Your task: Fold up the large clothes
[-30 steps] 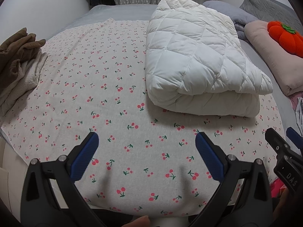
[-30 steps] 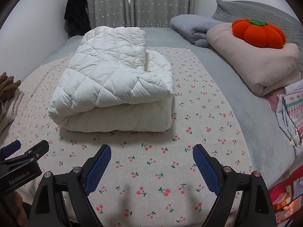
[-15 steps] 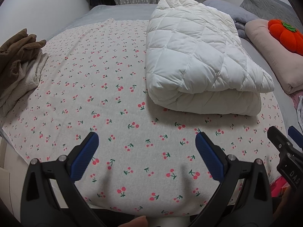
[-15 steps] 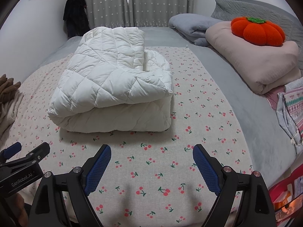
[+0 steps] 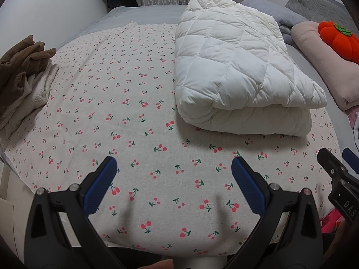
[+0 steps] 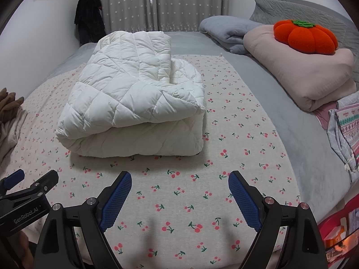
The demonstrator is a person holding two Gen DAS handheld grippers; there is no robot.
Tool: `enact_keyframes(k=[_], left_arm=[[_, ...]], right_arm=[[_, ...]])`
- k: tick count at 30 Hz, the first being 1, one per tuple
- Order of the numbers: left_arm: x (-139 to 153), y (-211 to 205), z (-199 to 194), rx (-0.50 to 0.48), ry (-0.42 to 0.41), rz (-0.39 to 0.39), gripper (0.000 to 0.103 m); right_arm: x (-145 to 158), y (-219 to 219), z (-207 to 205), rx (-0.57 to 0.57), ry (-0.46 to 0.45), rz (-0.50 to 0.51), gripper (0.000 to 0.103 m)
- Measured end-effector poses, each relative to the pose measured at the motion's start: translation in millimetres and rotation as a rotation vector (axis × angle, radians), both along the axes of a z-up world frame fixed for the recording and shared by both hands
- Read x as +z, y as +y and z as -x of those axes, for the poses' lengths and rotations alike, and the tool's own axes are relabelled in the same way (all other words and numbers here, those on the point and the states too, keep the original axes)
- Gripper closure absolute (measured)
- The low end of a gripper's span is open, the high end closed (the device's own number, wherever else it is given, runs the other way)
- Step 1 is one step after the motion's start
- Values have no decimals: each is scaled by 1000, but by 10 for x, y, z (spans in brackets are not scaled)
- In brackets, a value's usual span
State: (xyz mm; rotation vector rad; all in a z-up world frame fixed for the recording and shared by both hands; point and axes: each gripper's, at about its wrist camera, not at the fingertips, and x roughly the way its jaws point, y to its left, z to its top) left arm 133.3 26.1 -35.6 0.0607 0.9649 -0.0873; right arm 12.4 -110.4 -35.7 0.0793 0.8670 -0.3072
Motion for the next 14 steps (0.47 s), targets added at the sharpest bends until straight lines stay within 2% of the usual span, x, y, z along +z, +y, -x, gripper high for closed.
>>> enact_keyframes(k=[14], left_arm=[[21, -17, 21, 2, -20, -28, 1]], right_arm=[[-6, -1, -1, -1, 0, -3, 13]])
